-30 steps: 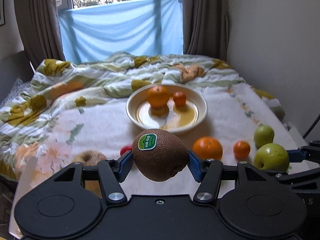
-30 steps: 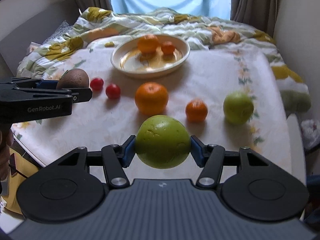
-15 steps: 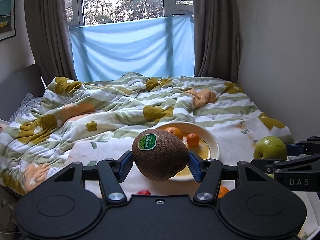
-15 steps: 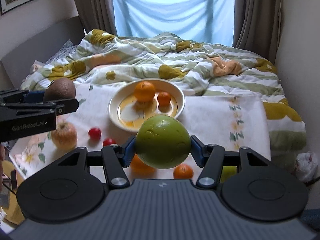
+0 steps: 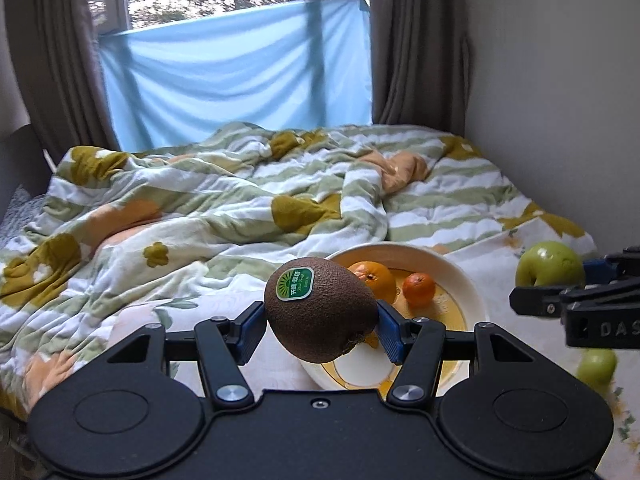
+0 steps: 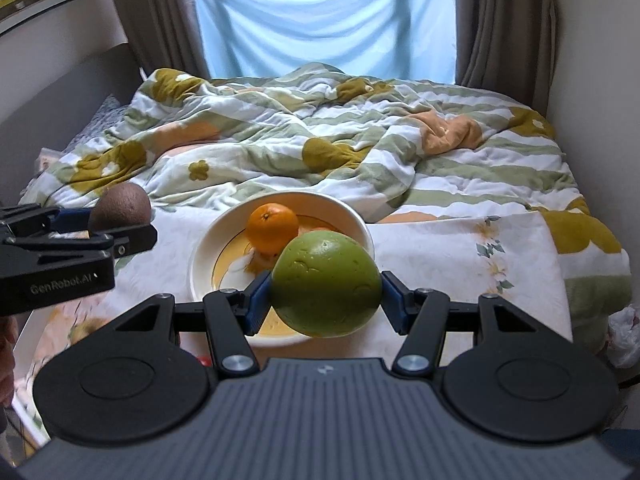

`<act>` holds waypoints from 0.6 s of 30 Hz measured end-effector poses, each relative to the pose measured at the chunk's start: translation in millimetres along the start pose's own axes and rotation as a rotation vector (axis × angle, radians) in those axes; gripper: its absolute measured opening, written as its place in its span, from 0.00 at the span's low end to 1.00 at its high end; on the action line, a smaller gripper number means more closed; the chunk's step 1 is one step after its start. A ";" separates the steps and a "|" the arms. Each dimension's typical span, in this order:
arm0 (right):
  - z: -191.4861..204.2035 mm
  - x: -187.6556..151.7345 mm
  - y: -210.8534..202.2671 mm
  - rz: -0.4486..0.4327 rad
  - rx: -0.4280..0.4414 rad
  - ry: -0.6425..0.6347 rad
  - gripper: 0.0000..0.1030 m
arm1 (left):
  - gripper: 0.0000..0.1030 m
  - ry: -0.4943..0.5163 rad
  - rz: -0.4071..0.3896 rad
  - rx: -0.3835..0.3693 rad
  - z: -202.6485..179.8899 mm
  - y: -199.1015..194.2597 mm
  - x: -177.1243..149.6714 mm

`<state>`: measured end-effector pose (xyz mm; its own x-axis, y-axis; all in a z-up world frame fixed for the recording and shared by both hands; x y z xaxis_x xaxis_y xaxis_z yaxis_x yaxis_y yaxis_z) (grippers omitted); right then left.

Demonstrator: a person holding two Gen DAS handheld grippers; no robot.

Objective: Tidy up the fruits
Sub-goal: 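Carry the kiwi and pomelo over the bowl and release the kiwi from the left gripper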

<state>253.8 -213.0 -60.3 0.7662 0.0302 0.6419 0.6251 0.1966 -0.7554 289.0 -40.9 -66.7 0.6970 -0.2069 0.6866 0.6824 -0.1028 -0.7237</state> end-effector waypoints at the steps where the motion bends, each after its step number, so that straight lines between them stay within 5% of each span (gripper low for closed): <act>1: -0.5 2.2 4.9 0.003 -0.005 0.008 0.70 | 0.61 0.011 0.009 -0.004 0.3 8.2 1.0; 18: -11.2 18.8 55.2 0.050 -0.067 0.073 0.70 | 0.61 0.194 0.178 -0.064 -17.2 86.4 -16.5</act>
<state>304.4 -212.6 -91.4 0.8038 -0.0341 0.5939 0.5927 0.1303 -0.7948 332.7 -63.1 -141.7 0.7452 -0.4095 0.5263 0.5330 -0.1084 -0.8391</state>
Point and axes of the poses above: each gripper's, at about its wrist camera, not at the fingertips, and y roughly the way its jaws point, z to its left, x to its top, the point moved 8 cm from there along y, roughly the way its jaws point, and after that the axes turned 6 degrees about z, right-handed, at the moved point
